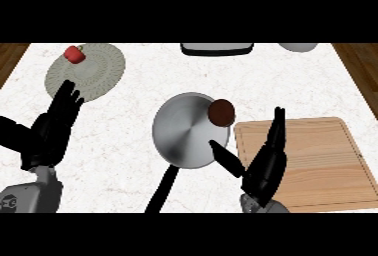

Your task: Pick the cupcake from the cutting board and place it in the pan

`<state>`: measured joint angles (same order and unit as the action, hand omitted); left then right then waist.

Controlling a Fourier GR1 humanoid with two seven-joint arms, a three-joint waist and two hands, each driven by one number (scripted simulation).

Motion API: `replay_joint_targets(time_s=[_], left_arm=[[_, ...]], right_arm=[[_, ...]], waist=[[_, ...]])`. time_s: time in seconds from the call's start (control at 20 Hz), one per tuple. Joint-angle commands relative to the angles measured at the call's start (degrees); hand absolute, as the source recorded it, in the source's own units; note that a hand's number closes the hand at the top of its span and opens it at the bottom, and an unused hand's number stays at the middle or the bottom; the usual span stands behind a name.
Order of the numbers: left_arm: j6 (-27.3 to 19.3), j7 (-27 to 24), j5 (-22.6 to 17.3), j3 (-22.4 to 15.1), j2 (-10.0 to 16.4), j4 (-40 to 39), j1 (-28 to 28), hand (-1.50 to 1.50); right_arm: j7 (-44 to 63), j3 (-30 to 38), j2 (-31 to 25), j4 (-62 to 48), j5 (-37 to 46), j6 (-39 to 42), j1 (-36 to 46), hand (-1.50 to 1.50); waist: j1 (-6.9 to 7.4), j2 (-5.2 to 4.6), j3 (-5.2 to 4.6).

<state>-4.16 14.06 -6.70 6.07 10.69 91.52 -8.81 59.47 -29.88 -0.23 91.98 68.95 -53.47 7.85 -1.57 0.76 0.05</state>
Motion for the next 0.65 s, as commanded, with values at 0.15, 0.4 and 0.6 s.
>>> replay_joint_targets(time_s=[0.15,0.4,0.6], left_arm=[[0.2,-1.7,0.0,-0.1,-0.9,1.1,2.5,0.0],[0.8,-4.0,0.4,-0.6,-1.9,-1.9,1.6,0.0],[-1.2,1.3,1.5,-0.4,-0.8,-0.7,-2.7,0.0]], right_arm=[[-3.3,-14.2,-1.2,18.9,4.6,-9.7,-24.1,-1.5],[-8.5,-20.9,-4.7,19.1,9.2,-19.7,-37.0,-1.5],[-11.0,-22.6,-3.5,16.2,9.4,-22.5,-40.0,-1.5]], waist=[[0.29,-0.33,-0.05],[0.62,-0.56,-0.04],[0.86,-0.6,-0.01]])
